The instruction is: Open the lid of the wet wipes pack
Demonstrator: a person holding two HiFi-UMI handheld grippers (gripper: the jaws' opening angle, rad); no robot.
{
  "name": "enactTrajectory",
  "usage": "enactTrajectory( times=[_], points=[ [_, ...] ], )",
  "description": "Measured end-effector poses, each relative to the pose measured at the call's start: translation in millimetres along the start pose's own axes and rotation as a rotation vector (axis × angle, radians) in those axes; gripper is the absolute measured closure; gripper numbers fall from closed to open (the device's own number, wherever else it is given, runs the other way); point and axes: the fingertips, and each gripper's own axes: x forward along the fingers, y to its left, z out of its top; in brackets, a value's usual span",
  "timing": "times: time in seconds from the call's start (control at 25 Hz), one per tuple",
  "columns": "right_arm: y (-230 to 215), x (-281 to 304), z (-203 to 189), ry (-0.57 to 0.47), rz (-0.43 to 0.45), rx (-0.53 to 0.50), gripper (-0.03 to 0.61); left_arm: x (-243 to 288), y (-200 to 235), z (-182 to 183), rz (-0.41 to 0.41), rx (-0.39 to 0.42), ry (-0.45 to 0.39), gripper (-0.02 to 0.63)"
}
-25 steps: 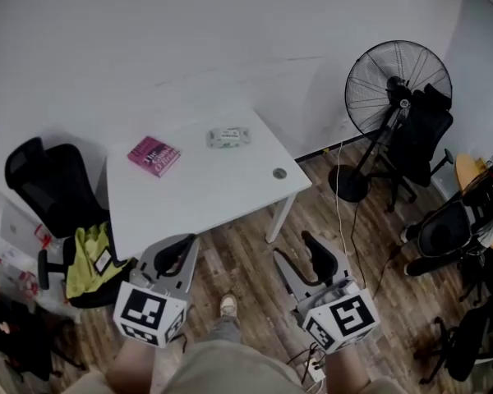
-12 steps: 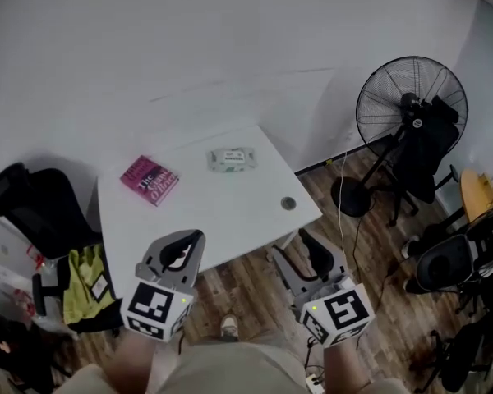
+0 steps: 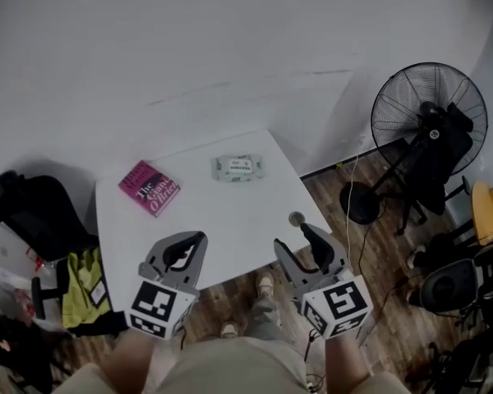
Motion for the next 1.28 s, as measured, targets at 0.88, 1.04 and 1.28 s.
enactTrajectory(
  times=[0.88, 1.04, 1.28],
  points=[
    [-154.0, 241.9, -60.9, 0.206, 0.322, -0.235, 0.337, 205.0, 121.6, -9.2, 0.345, -0.111, 0.141, 0.592],
    [-158.6, 273.5, -80.0, 0.254, 0.392, -0.352, 0.337, 221.7, 136.7, -19.3, 0.399, -0.115, 0.169, 0.592],
    [-154.8, 310.3, -114.2, 0.339, 0.452, -0.492, 0.337, 245.3, 153.0, -36.6, 0.420, -0.142, 0.202, 0.591]
  ],
)
